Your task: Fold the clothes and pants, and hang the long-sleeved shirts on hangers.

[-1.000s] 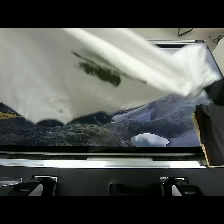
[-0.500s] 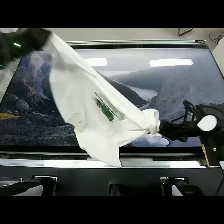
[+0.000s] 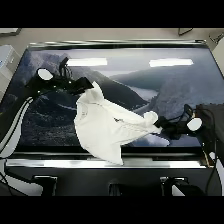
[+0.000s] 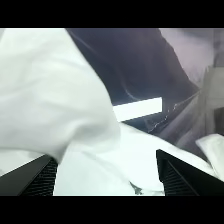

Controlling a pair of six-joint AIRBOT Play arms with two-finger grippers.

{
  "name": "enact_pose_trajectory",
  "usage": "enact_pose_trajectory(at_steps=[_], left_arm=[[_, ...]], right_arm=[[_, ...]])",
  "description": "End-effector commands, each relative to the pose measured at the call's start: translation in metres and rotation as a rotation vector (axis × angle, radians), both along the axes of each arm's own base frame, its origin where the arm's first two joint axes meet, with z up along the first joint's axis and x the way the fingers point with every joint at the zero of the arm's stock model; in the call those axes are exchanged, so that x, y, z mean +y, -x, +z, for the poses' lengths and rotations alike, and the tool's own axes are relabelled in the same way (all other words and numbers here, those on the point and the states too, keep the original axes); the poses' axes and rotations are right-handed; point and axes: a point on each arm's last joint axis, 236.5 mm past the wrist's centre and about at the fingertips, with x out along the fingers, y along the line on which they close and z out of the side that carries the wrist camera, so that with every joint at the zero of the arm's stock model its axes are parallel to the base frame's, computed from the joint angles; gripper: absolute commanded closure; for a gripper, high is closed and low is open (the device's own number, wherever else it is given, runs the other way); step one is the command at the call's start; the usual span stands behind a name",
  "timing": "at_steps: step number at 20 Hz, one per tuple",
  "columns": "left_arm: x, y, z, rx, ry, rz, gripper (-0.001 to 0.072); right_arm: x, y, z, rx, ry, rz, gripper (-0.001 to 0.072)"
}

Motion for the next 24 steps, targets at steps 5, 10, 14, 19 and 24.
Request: enact_pose_trajectory(at_steps=[5,10,14,19,24], left_arm=[[0.135,0.069,0.033,0.293,-0.044,0.003,0.0],[0.146,0.164,-0.02,0.508,-0.152,-0.035,0.0],[0.103,0.245,-0.077,0.618,-0.135,-0.081,0.0],[0.041,0.283,-0.114,0.642,-0.056,-0.094,0.0001],[0.013,0.283,-0.13,0.604,-0.102,-0.098,0.0109]], right_arm=[[-0.12,-0.081,0.138,-0.294,0.184,-0.09,0.0037],[-0.055,-0.023,0.048,0.085,-0.09,0.333,0.0008],[-0.017,-0.039,0.01,0.124,-0.143,0.405,0.0008],[0.004,-0.067,-0.001,0.042,-0.084,0.422,0.0008],[0.012,-0.053,-0.001,0.076,-0.1,0.49,0.0009]])
